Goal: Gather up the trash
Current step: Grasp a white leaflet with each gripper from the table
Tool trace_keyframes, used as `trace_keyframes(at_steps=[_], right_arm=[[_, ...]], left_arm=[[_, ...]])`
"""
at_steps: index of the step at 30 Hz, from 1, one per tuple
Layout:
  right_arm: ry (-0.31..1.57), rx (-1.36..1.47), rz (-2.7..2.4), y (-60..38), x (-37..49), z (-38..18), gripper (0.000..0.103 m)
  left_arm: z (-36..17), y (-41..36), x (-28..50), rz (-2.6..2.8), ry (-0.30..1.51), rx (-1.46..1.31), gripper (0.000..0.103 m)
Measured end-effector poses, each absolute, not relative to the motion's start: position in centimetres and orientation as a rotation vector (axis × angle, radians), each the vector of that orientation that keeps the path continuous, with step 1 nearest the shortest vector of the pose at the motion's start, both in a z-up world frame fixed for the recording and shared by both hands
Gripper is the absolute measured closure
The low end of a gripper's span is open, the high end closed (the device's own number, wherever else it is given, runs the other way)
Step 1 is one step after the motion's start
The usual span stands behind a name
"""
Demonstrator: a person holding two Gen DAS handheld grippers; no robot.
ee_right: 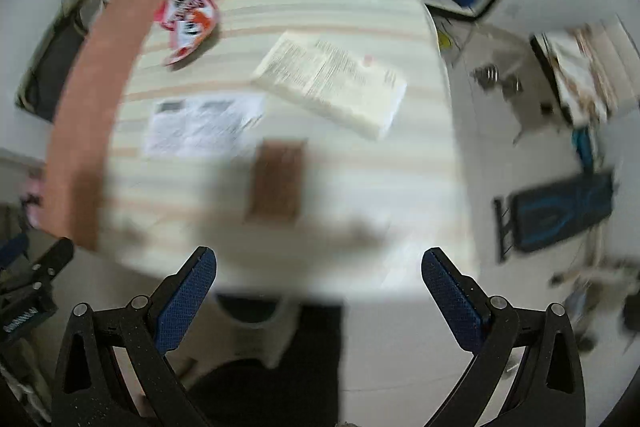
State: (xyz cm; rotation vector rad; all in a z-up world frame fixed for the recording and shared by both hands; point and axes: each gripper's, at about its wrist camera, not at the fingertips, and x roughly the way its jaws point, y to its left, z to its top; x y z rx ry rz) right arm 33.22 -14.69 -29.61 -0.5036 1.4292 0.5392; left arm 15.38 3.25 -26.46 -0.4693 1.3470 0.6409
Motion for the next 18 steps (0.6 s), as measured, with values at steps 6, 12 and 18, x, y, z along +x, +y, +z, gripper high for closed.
trace_keyframes(at_steps=[6,12,18], right_arm=[[1.434,-0.763,0.650,-8.9,40.3,-35.2,0.000],[1.528,-0.803,0.764,-6.1,43.8,-38.8,0.000],[1.616,-0.633,0.714,-8.1,46.5,-38.8,0.011]], left_arm=[[-31.3,5.4,22.2,0.712,1.425,-0.802,0.000],[-34.3,7.8,23.6,0.779,1.392,-1.150,0.000],[-37.2,9.4,23.1,0.847,1.337,-1.450,0.000]])
